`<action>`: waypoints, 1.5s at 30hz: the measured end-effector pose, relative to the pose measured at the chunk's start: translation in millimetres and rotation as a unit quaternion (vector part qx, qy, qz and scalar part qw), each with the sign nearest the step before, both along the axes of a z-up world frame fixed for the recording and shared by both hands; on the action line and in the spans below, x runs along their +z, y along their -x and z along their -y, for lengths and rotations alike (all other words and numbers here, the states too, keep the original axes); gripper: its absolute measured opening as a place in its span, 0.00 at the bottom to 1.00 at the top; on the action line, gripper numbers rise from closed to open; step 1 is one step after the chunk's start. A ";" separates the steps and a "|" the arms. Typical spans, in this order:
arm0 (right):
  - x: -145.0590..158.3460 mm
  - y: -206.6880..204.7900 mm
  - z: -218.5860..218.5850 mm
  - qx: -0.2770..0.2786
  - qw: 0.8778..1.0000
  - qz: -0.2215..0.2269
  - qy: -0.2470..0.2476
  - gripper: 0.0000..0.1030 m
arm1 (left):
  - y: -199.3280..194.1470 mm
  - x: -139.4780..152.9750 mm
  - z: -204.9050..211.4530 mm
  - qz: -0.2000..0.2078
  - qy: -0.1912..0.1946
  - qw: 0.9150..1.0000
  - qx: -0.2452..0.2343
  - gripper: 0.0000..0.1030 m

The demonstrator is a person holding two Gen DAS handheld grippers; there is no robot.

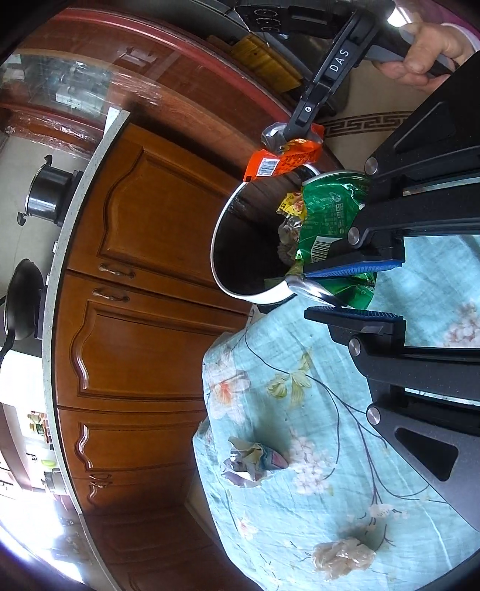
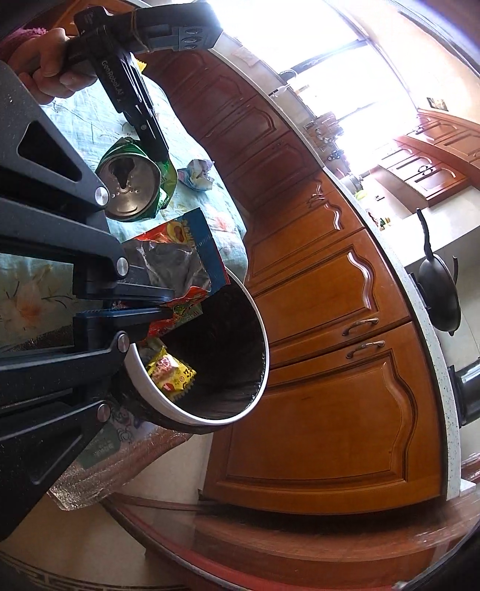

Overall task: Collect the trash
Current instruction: 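Carry the green can and orange wrapper in both tools over the bin, then open both tools to drop the can and wrapper into the bin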

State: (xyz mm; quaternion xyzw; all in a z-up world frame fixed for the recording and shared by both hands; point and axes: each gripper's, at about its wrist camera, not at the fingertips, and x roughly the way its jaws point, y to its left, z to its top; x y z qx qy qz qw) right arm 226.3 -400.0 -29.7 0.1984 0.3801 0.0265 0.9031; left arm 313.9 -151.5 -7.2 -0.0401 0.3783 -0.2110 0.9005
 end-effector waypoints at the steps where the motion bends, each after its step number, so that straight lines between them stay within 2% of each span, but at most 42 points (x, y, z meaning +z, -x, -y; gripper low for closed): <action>1: -0.4 -1.8 2.0 -0.001 1.000 0.000 0.001 0.03 | -1.7 0.6 2.6 0.001 -0.001 1.000 0.000 0.14; 18: -14.2 -30.0 33.1 -0.017 1.000 -0.014 0.002 0.03 | -50.3 -3.8 64.4 0.009 -0.031 0.999 -0.018 0.14; 38: -34.1 -60.6 42.5 -0.012 0.999 -0.050 0.002 0.03 | -83.8 -20.7 92.6 -0.001 -0.067 0.997 -0.021 0.14; 42: -37.9 -63.9 46.9 -0.017 0.998 -0.057 -0.007 0.09 | -88.7 -24.6 94.2 -0.016 -0.066 0.997 -0.024 0.15; 45: -39.8 -64.4 50.5 -0.019 0.998 -0.061 -0.016 0.12 | -90.5 -23.9 92.0 -0.022 -0.058 0.998 -0.018 0.20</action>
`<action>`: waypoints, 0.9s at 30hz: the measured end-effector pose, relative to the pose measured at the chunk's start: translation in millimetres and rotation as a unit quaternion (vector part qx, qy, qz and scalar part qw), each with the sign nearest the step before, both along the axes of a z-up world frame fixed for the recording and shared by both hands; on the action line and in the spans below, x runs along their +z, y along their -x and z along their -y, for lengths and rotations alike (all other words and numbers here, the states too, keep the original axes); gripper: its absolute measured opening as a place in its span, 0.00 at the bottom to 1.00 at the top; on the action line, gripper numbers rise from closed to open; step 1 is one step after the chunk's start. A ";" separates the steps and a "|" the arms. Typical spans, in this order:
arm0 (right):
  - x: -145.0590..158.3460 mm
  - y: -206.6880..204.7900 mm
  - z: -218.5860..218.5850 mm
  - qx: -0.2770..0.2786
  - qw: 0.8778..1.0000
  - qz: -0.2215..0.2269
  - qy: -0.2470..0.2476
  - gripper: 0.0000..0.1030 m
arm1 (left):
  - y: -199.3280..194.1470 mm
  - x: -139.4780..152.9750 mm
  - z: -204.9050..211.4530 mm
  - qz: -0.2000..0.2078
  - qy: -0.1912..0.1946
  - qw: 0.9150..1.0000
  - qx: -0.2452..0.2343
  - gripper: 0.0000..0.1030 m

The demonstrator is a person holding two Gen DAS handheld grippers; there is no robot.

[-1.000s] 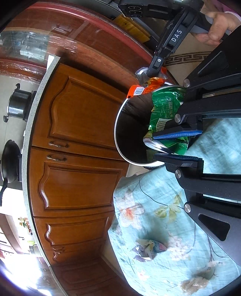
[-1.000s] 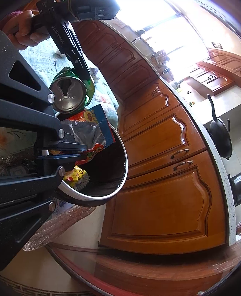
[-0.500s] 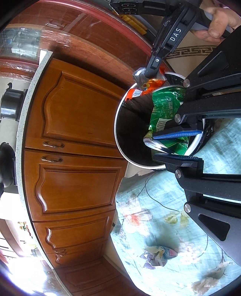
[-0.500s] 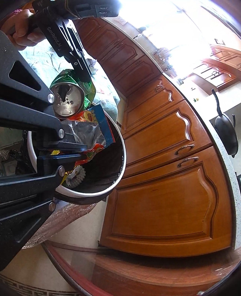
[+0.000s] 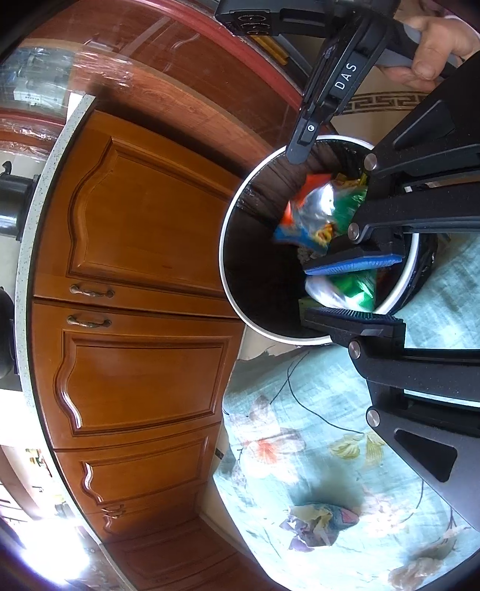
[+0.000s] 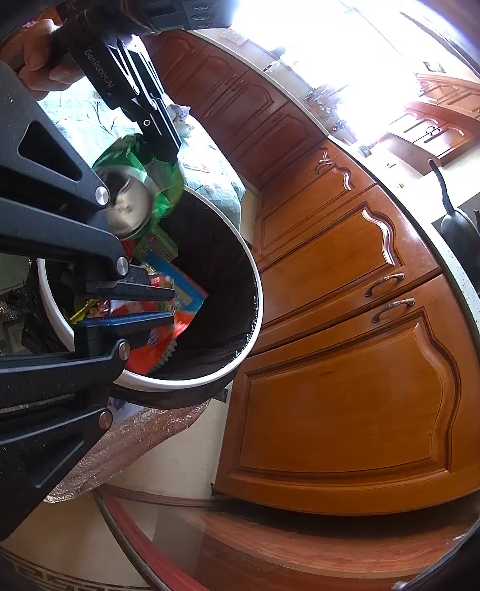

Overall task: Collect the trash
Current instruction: 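Open both tools to drop the can and wrapper into the bin, then move both open tools back over the crumpled papers on the table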

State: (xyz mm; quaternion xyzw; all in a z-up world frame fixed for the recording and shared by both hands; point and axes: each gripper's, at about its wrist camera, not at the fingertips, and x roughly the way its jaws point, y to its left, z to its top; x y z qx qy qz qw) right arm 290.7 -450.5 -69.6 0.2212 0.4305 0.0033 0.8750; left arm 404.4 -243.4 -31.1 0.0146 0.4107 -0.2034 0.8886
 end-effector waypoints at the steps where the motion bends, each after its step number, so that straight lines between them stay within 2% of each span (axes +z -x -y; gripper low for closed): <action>1: 0.4 0.9 0.5 -0.001 1.000 0.001 -0.001 0.14 | 0.0 0.4 -1.4 0.000 0.003 1.000 0.001 0.24; 4: 2.7 5.3 -0.2 -0.003 1.000 0.007 -0.006 0.28 | 5.0 2.8 -8.2 0.004 0.009 1.000 0.012 0.46; 5: 3.9 6.9 -0.6 -0.003 1.000 0.010 -0.008 0.36 | 8.5 3.6 -11.1 0.009 0.010 1.000 0.016 0.51; 9: 8.7 15.3 -4.7 -0.005 0.999 0.025 -0.022 0.72 | 23.9 2.9 -28.2 0.007 0.024 0.999 0.036 0.57; 11: 11.3 21.3 -10.2 -0.006 0.999 0.030 -0.021 0.78 | 34.5 1.5 -42.6 0.005 0.036 0.998 0.050 0.64; 15: 15.3 33.3 -28.5 0.002 0.999 0.040 -0.025 0.86 | 57.9 0.9 -72.0 0.008 0.052 0.996 0.078 0.71; 23: 17.6 46.1 -83.0 0.038 0.998 0.050 -0.018 0.91 | 108.5 -6.1 -134.3 0.007 0.057 0.989 0.134 0.74; 27: 15.9 53.8 -108.3 0.053 0.997 0.052 -0.026 0.91 | 130.4 -11.9 -171.5 -0.005 0.078 0.982 0.173 0.74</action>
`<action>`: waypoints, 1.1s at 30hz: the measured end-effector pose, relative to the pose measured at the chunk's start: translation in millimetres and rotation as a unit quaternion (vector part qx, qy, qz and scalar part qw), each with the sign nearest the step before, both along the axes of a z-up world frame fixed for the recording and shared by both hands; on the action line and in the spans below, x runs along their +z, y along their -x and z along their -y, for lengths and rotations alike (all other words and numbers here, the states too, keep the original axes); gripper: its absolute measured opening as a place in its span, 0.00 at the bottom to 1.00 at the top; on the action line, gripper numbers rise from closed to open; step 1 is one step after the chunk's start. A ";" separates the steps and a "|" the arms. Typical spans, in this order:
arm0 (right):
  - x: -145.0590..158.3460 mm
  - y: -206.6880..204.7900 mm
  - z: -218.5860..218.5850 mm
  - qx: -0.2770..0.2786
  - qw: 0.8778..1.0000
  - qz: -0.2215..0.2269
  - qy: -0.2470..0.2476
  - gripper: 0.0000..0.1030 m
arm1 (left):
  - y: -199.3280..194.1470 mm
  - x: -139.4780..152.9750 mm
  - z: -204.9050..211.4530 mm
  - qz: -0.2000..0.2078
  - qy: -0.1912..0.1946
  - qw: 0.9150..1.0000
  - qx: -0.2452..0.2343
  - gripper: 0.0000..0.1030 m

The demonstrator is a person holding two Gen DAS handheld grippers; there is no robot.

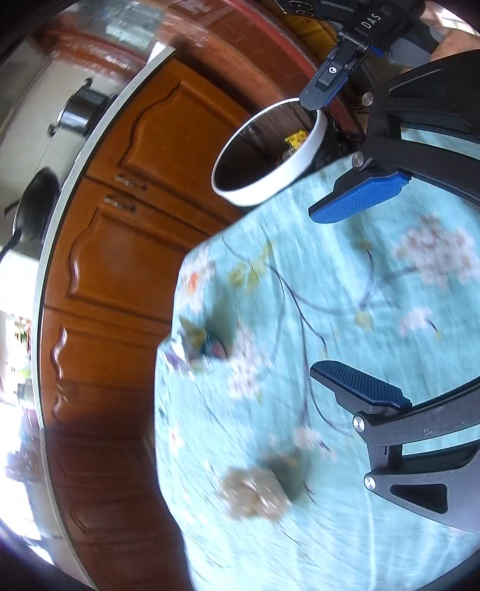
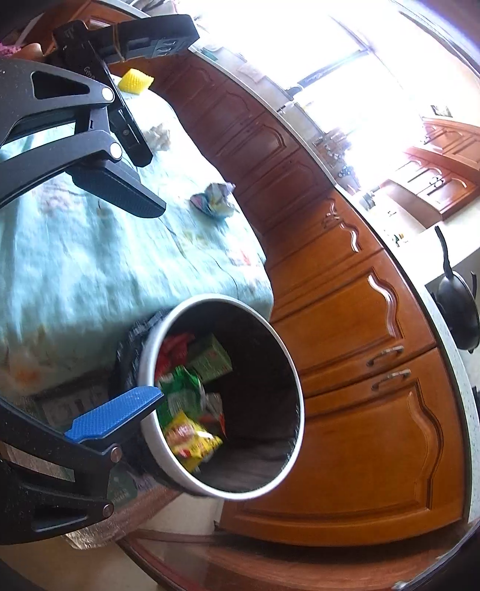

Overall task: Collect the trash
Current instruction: 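Move both open tools back over the crumpled papers on the table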

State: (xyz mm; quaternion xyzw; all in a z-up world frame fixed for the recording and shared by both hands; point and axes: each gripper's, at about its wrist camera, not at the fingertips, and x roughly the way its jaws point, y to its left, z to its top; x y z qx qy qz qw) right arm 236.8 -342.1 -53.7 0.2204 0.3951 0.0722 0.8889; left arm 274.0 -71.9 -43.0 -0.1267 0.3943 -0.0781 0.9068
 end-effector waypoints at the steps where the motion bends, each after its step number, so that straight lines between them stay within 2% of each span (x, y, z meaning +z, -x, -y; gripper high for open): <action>1: -0.6 0.8 -7.4 0.005 1.000 -0.001 -0.001 0.91 | 3.7 -0.9 -7.6 -0.002 0.003 1.000 0.009 0.74; 10: -7.6 -2.1 -68.7 0.058 0.998 -0.013 0.009 0.92 | 34.1 -8.8 -66.8 -0.019 0.007 0.997 0.068 0.74; 17: -12.7 -11.0 -103.7 0.090 0.996 -0.019 0.015 0.92 | 42.4 -10.1 -98.0 -0.027 0.015 0.995 0.097 0.74; 33: -14.8 -56.2 -143.6 0.140 0.989 -0.027 0.031 0.92 | 13.0 -11.0 -125.0 -0.031 0.001 0.991 0.127 0.74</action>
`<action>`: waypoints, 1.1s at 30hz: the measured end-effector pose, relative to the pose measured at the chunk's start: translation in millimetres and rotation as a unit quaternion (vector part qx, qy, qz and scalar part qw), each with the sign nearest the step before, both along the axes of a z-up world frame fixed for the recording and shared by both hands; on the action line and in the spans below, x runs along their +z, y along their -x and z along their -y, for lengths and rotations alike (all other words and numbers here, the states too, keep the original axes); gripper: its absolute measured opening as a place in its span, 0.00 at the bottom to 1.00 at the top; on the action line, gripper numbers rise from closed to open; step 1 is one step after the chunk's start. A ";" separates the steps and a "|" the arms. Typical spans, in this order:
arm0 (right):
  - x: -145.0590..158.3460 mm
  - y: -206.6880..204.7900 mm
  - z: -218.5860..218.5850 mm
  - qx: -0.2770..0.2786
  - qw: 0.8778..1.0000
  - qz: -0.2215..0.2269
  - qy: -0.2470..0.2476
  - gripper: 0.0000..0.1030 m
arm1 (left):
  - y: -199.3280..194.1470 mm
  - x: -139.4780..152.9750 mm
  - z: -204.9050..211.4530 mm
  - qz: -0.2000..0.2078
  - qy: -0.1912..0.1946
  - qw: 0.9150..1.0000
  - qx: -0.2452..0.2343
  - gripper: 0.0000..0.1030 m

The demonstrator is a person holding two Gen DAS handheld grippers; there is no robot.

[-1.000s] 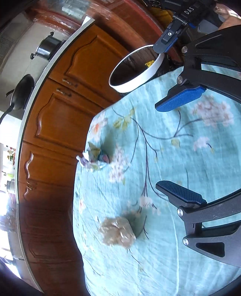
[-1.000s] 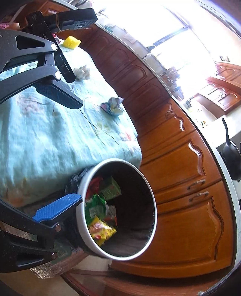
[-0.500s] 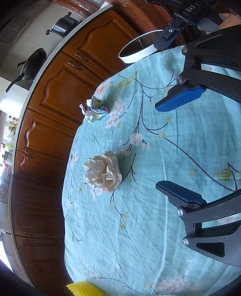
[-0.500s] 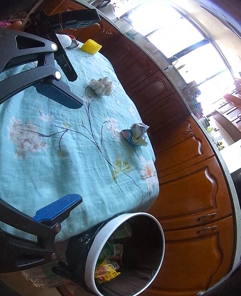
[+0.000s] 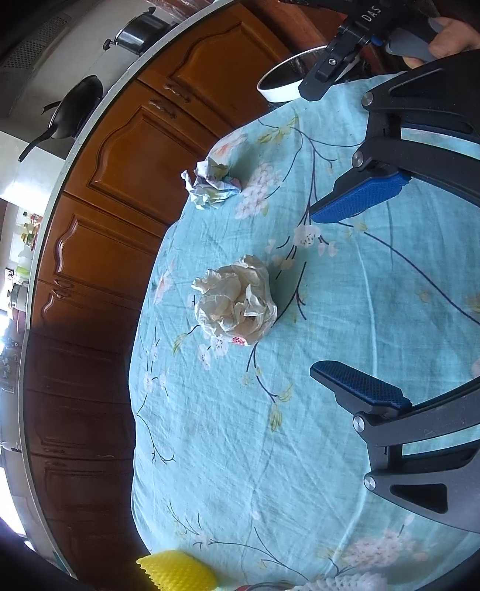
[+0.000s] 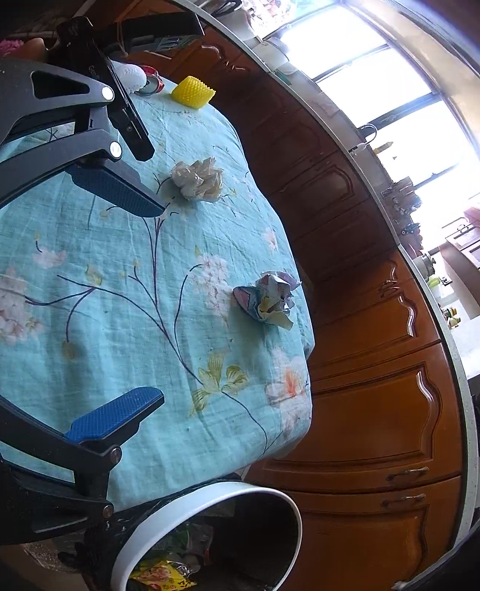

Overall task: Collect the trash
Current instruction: 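Move both open tools back over the crumpled papers on the table, then grasp the crumpled white paper with the left tool while the right tool grasps the crumpled printed paper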

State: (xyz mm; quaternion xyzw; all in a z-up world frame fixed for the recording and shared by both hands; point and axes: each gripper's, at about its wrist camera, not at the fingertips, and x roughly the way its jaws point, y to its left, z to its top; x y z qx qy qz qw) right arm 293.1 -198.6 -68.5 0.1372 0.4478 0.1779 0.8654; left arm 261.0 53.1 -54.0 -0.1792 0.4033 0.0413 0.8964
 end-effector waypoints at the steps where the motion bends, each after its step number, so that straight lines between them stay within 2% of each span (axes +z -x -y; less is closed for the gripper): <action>1: -0.4 -4.0 -1.8 0.002 1.000 -0.001 0.000 0.92 | -2.8 0.3 -1.2 0.000 -0.002 1.000 0.002 0.74; 17: -18.2 -88.9 -37.7 0.018 1.000 -0.019 -0.010 0.92 | -70.1 -10.5 -18.6 -0.006 -0.025 1.000 0.011 0.75; 25: -42.7 -138.2 -48.7 0.010 0.999 -0.040 -0.012 0.91 | -97.0 -21.3 -15.1 -0.007 -0.029 1.000 -0.005 0.74; 26: -46.0 -141.8 -48.8 0.010 0.999 -0.042 -0.013 0.86 | -98.6 -22.7 -14.0 -0.008 -0.030 0.999 -0.009 0.70; 27: -48.6 -143.9 -49.2 0.010 0.999 -0.043 -0.014 0.74 | -100.0 -23.8 -12.9 -0.007 -0.029 0.999 -0.014 0.66; 28: -49.9 -145.9 -50.2 0.012 0.999 -0.044 -0.013 0.64 | -101.7 -25.1 -11.1 -0.007 -0.025 0.999 -0.022 0.54; 29: -51.0 -145.4 -51.6 0.012 0.999 -0.045 -0.008 0.44 | -103.1 -26.2 -9.0 -0.008 -0.022 0.999 -0.031 0.46; 31: -48.9 -139.4 -50.3 0.013 0.999 -0.039 -0.004 0.40 | -102.3 -24.3 -5.4 -0.007 -0.034 0.999 -0.035 0.38; 33: -43.2 -130.2 -48.5 0.014 0.999 -0.030 0.001 0.38 | -100.1 -20.9 -3.8 -0.002 -0.034 0.999 -0.041 0.35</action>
